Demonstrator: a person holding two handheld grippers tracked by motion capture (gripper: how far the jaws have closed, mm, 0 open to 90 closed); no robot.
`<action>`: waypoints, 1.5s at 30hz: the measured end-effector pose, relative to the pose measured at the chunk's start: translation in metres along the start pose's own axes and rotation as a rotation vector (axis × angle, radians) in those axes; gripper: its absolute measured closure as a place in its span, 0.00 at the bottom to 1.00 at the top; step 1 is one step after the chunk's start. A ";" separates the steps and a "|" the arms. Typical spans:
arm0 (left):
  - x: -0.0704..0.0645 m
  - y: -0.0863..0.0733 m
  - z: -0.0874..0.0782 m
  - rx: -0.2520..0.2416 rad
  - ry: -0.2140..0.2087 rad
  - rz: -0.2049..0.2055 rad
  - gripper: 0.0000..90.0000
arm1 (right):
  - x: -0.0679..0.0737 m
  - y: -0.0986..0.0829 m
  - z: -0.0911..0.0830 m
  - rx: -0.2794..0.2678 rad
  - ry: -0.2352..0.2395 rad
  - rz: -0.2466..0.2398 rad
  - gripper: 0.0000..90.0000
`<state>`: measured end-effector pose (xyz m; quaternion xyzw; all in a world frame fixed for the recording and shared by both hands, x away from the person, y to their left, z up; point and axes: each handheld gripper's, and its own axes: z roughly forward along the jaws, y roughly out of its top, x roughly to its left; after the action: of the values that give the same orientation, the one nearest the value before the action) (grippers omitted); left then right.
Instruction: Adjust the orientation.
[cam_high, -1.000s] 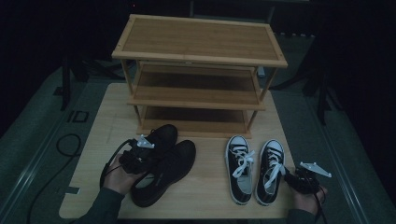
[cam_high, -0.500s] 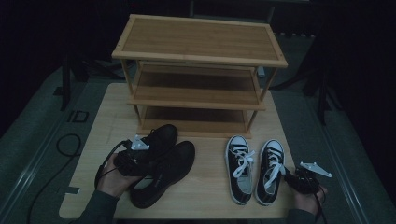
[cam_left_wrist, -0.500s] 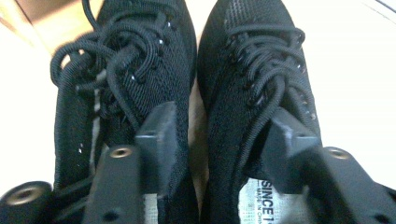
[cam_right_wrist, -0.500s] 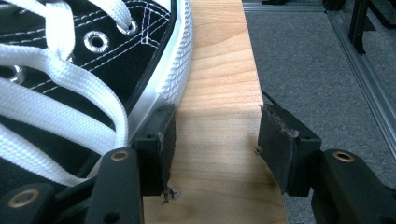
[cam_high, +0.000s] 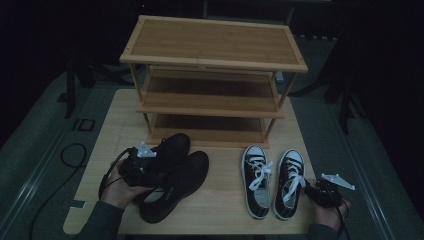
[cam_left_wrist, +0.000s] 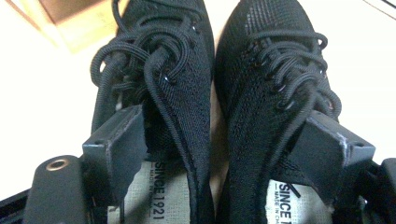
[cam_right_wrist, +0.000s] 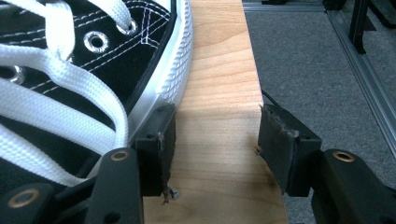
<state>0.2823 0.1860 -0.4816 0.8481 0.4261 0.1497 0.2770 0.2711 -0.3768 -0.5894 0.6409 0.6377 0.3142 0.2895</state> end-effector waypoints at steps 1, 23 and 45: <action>0.000 0.000 0.000 0.000 0.000 0.000 0.26 | 0.000 0.000 0.000 0.000 0.000 0.000 0.51; 0.014 0.011 0.018 0.147 -0.128 -0.015 0.87 | 0.000 0.000 0.000 0.000 0.000 0.003 0.51; 0.006 0.013 0.013 0.100 -0.067 0.019 0.96 | 0.000 0.000 0.000 0.000 0.001 0.003 0.51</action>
<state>0.3007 0.1803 -0.4841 0.8695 0.4154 0.1023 0.2468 0.2713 -0.3769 -0.5893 0.6417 0.6370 0.3149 0.2887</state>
